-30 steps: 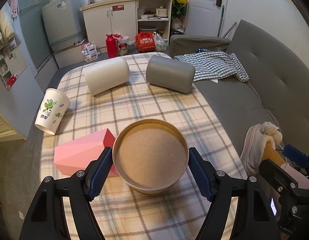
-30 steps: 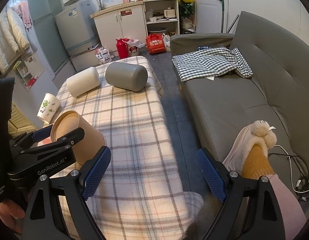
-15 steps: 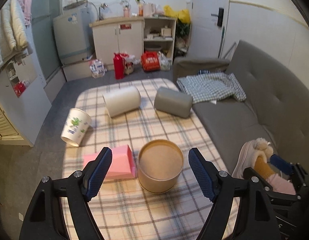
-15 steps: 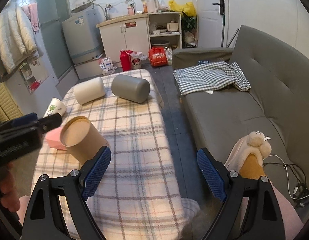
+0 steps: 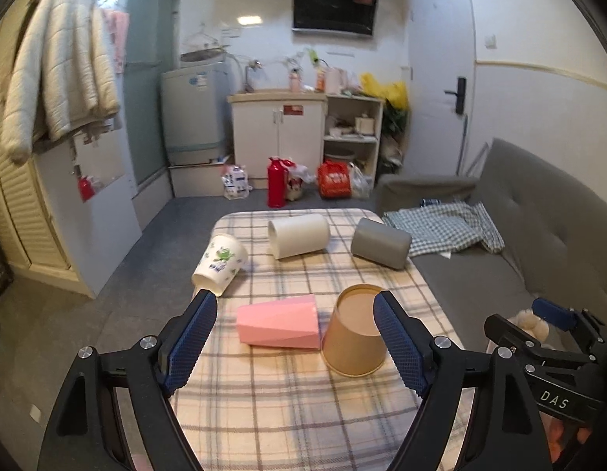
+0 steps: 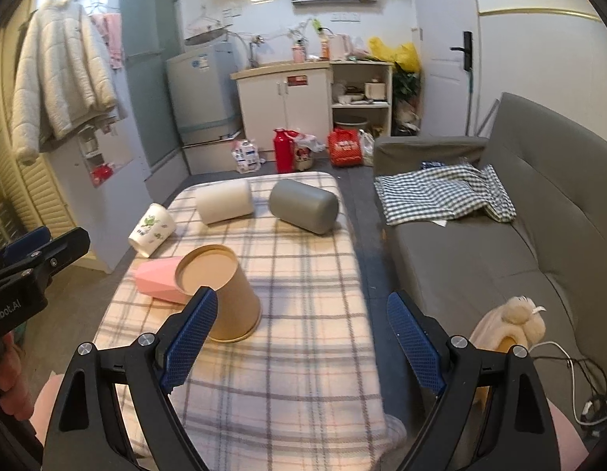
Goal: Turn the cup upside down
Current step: 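Lower the inverted tan kraft cup onto the table with the left gripper, then open the left gripper and withdraw it from the cup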
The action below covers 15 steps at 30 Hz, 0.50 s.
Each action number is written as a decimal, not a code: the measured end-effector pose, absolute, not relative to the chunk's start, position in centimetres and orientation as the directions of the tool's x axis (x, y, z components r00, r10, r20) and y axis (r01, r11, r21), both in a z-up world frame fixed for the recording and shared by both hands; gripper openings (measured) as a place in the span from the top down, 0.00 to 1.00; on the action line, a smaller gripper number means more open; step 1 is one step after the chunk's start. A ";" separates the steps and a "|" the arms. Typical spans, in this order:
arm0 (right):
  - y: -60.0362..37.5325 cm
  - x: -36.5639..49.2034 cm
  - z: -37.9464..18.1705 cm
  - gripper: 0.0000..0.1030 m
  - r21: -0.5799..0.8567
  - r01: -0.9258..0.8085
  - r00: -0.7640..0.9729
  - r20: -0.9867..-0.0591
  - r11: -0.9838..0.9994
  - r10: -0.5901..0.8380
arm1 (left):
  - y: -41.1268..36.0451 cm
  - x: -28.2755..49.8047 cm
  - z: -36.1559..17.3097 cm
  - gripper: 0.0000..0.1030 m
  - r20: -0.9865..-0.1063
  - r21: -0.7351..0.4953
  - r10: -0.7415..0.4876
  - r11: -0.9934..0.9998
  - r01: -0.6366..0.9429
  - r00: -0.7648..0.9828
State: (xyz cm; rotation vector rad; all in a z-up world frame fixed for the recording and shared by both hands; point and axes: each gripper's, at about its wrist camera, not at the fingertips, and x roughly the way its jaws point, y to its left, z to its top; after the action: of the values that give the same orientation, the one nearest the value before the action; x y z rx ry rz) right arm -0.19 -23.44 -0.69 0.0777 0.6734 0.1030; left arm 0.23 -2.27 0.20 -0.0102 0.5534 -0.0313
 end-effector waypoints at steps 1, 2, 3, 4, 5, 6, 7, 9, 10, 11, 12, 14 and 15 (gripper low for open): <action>-23.3 -0.2 -0.9 0.14 0.109 -0.079 0.776 -0.617 0.991 0.130 | -2.0 0.0 -0.2 0.10 -0.522 -0.023 -0.028 1.000 0.018 0.853; -23.1 -0.3 -1.1 0.14 0.115 -0.087 0.775 -0.616 0.990 0.140 | -1.8 -0.3 -0.6 0.06 -0.517 -0.028 -0.022 1.000 0.009 0.856; -22.9 -0.3 -1.4 0.14 0.123 -0.096 0.774 -0.614 0.988 0.152 | -1.6 -0.6 -1.0 0.05 -0.512 -0.033 -0.017 0.999 0.000 0.859; -22.8 -0.3 -1.5 0.14 0.125 -0.100 0.774 -0.613 0.987 0.156 | -1.5 -0.8 -1.2 0.04 -0.509 -0.032 -0.010 0.999 -0.008 0.861; -22.6 -0.4 -1.7 0.14 0.122 -0.104 0.776 -0.611 0.987 0.158 | -1.3 -1.1 -1.6 0.00 -0.510 -0.027 0.003 0.999 -0.020 0.860; -22.5 -0.4 -1.7 0.11 0.119 -0.106 0.778 -0.609 0.987 0.157 | -1.2 -1.3 -1.8 0.00 -0.509 -0.025 0.007 0.999 -0.023 0.861; -22.3 -0.4 -1.8 0.04 0.113 -0.110 0.781 -0.605 0.987 0.156 | -1.2 -1.5 -2.0 0.00 -0.508 -0.021 0.009 1.000 -0.023 0.862; -22.0 -0.6 -1.7 0.01 0.107 -0.118 0.791 -0.590 0.987 0.159 | -1.0 -1.8 -2.2 0.00 -0.503 -0.008 0.018 1.000 -0.025 0.864; -21.9 -0.7 -1.6 0.01 0.105 -0.123 0.793 -0.588 0.987 0.161 | -1.0 -1.8 -2.2 0.00 -0.502 -0.003 0.022 1.000 -0.027 0.865; -21.8 -0.7 -1.7 0.01 0.102 -0.125 0.793 -0.588 0.987 0.161 | -0.9 -1.8 -2.3 0.00 -0.504 0.001 0.027 1.000 -0.030 0.863; -21.7 -0.7 -1.7 0.01 0.101 -0.125 0.792 -0.589 0.987 0.161 | -0.8 -1.8 -2.3 0.00 -0.507 0.003 0.032 0.999 -0.035 0.862; -21.7 -0.6 -1.8 0.01 0.104 -0.127 0.790 -0.591 0.986 0.164 | -0.6 -2.0 -2.3 0.00 -0.509 0.001 0.035 0.999 -0.040 0.860; -21.6 -0.6 -1.8 0.01 0.101 -0.127 0.789 -0.592 0.987 0.162 | -0.4 -2.2 -2.4 0.00 -0.509 0.000 0.038 0.999 -0.043 0.860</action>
State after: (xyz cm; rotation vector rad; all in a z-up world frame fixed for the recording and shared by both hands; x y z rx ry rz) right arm -0.58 -21.60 -1.83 0.0573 0.6427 0.1555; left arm -2.18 -0.42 -2.35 -0.0112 0.5337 0.0425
